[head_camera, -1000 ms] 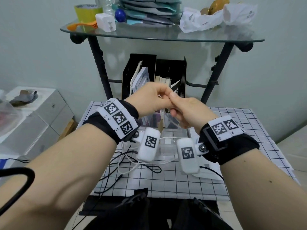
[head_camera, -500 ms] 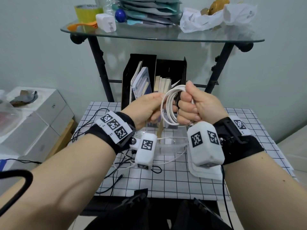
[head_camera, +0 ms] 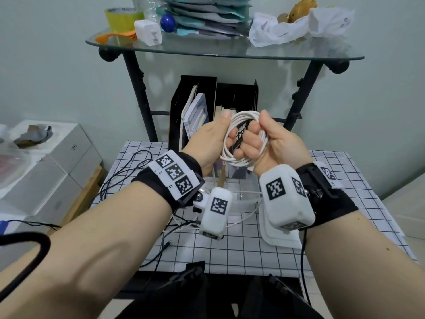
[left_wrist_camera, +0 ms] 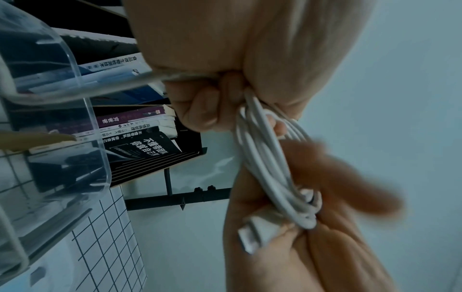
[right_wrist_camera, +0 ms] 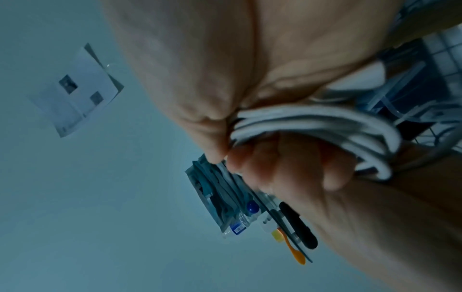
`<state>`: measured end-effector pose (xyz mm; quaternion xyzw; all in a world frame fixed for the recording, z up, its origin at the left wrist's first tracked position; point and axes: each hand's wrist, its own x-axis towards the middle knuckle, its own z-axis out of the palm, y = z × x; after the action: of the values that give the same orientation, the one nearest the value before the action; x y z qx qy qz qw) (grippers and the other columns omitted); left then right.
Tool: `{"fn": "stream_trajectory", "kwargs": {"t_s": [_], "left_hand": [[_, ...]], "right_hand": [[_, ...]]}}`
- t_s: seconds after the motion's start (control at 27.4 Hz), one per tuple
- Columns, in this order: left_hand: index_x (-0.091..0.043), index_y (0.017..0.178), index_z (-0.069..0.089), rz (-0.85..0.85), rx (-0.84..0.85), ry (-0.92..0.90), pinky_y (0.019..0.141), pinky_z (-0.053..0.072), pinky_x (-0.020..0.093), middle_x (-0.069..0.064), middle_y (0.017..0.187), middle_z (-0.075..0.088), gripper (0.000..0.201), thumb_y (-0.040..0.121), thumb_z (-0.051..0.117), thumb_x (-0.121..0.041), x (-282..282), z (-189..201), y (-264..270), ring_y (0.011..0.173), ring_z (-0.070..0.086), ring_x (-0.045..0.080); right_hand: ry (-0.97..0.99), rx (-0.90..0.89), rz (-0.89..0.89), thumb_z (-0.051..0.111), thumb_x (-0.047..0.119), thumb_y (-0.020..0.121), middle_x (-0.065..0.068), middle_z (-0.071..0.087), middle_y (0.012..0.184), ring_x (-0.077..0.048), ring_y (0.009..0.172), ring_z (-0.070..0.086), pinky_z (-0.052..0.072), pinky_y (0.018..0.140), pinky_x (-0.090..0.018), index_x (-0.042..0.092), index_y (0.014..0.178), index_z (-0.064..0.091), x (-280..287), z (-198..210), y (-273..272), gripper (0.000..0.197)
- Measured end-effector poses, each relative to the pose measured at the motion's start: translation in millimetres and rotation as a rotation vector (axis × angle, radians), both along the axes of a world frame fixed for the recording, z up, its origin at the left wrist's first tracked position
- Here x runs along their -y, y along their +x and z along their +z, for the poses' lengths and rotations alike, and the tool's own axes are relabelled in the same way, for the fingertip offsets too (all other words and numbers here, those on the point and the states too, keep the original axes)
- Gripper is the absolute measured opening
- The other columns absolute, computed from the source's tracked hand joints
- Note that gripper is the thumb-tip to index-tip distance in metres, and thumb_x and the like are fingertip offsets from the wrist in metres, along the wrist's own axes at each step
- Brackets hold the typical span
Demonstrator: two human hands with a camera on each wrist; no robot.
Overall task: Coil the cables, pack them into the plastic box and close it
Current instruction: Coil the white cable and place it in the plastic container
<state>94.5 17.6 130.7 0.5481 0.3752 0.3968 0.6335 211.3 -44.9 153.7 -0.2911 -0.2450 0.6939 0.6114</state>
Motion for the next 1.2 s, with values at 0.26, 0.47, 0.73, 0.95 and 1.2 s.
{"fn": "stream_trajectory", "kwargs": {"t_s": [0.26, 0.47, 0.73, 0.95, 1.2], "left_hand": [[-0.015, 0.074, 0.059, -0.136, -0.013, -0.021, 0.045, 0.023, 0.025, 0.004, 0.053, 0.044, 0.048, 0.100, 0.034, -0.046, 4.4, -3.3, -3.3, 0.042, 0.028, 0.013], [-0.016, 0.105, 0.065, -0.269, -0.212, 0.106, 0.053, 0.035, 0.026, -0.001, 0.069, 0.058, 0.037, 0.103, 0.032, -0.031, 6.7, -22.2, -16.6, 0.049, 0.040, 0.011], [-0.006, 0.122, 0.059, -0.463, -0.462, 0.227, 0.066, 0.044, 0.025, -0.004, 0.070, 0.057, 0.029, 0.099, 0.043, -0.014, 10.8, -19.1, -17.8, 0.063, 0.047, 0.013], [-0.024, 0.120, 0.064, -0.646, -0.545, 0.304, 0.063, 0.044, 0.027, 0.003, 0.085, 0.063, 0.028, 0.097, 0.049, -0.020, 15.3, -5.5, -11.4, 0.067, 0.050, 0.010], [-0.007, 0.104, 0.066, -0.568, -0.477, 0.337, 0.055, 0.045, 0.017, 0.002, 0.074, 0.057, 0.016, 0.092, 0.056, -0.010, 11.8, 13.5, -8.7, 0.056, 0.050, 0.005]], "right_hand": [[-0.007, -0.154, -0.167, 0.035, 0.043, 0.101, 0.005, 0.025, 0.037, -0.011, 0.028, 0.023, 0.037, 0.041, -0.021, 0.017, 0.059, 0.041, -3.5, 3.3, 3.1, 0.049], [-0.012, -0.274, -0.500, 0.032, 0.044, 0.101, 0.005, 0.026, 0.041, -0.013, 0.032, 0.022, 0.035, 0.049, -0.021, 0.019, 0.060, 0.041, -8.1, 13.2, 32.7, 0.049], [-0.002, -0.222, -0.701, 0.031, 0.024, 0.097, 0.000, 0.031, 0.055, -0.016, 0.045, 0.026, 0.035, 0.059, -0.027, 0.016, 0.067, 0.039, -14.9, 11.0, 38.6, 0.032], [0.055, 0.273, -0.781, 0.039, 0.023, 0.101, 0.003, 0.045, 0.056, -0.013, 0.049, 0.042, 0.038, 0.057, -0.025, 0.011, 0.084, 0.051, -25.5, -14.1, 29.9, 0.024], [0.016, 1.192, -0.534, 0.042, 0.028, 0.095, 0.000, 0.052, 0.067, -0.012, 0.055, 0.048, 0.040, 0.057, -0.029, 0.008, 0.087, 0.054, -19.5, -28.3, 23.1, 0.024]]}}
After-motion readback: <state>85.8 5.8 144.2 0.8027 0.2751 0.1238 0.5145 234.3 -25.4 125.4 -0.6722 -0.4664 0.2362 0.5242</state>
